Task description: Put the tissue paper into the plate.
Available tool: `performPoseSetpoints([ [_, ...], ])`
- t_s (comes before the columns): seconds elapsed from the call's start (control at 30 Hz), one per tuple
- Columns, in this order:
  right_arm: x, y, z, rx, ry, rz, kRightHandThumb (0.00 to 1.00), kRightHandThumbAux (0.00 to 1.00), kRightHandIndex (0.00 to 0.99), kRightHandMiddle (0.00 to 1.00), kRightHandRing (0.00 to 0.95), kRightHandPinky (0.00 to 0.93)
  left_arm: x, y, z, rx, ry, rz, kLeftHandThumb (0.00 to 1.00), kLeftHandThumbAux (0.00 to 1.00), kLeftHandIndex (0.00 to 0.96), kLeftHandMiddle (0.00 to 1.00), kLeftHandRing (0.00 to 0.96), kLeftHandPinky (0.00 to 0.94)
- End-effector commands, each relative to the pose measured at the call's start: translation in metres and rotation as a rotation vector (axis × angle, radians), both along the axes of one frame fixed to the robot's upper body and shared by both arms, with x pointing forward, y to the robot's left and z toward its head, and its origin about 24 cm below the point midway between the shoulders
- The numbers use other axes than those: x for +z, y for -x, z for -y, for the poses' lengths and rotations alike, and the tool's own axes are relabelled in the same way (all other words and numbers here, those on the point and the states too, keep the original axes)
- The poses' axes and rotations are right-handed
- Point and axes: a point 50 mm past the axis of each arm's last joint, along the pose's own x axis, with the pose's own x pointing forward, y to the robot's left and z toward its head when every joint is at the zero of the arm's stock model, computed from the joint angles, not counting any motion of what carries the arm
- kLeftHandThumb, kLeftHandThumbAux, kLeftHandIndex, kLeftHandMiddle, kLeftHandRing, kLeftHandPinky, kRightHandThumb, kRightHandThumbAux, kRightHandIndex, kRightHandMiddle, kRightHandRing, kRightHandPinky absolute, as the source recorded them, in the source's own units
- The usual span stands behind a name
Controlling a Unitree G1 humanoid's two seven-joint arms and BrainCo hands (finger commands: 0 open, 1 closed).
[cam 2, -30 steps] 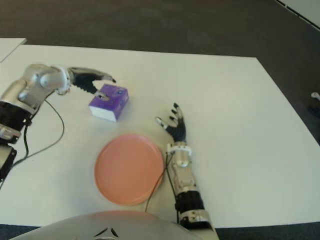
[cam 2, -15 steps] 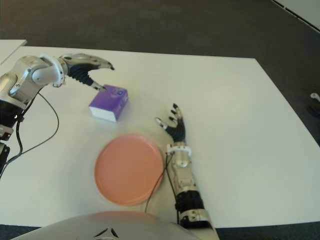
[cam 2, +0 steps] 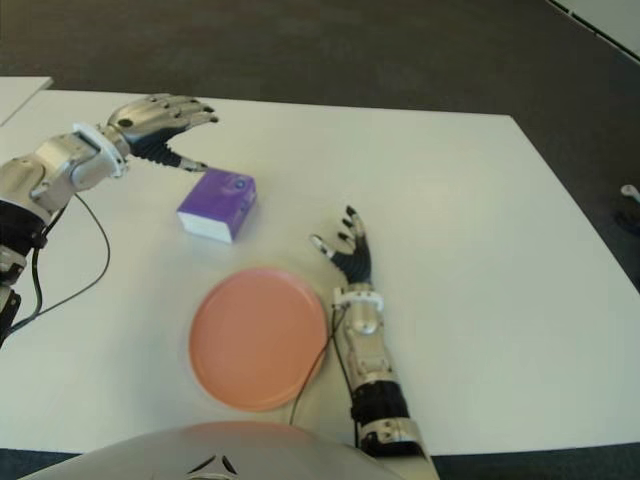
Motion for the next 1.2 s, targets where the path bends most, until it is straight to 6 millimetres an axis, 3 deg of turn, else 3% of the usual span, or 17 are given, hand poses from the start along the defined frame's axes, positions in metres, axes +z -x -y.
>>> performPoseSetpoints([
  [0.03,-0.024,0.013,0.002,-0.007,0.004,-0.145,0.138,0.708,0.0,0.065,0.089,0.121,0.0,0.0,-0.002,-0.045,-0.053,0.051,0.254,0.245,0.0,0.0,0.0,0.0],
  [0.3,-0.024,0.014,0.002,-0.009,0.005,-0.147,0.148,0.721,0.0,0.071,0.098,0.133,-0.011,0.003,0.001,-0.097,-0.064,0.065,0.258,0.208,0.0,0.0,0.0,0.0],
  [0.53,-0.023,0.015,0.002,-0.011,0.006,-0.148,0.156,0.719,0.0,0.066,0.092,0.121,-0.041,0.004,0.003,-0.111,-0.105,0.064,0.275,0.177,0.0,0.0,0.0,0.0],
  [0.73,-0.023,0.015,0.002,-0.011,0.009,-0.155,0.158,0.708,0.0,0.065,0.091,0.133,-0.054,0.005,-0.001,-0.137,-0.183,0.022,0.291,0.15,0.0,0.0,0.0,0.0],
  [1.2,-0.024,0.016,0.005,0.0,0.006,-0.155,0.125,0.69,0.0,0.058,0.079,0.116,-0.06,0.011,-0.001,-0.192,-0.172,-0.222,0.467,0.168,0.0,0.0,0.0,0.0],
])
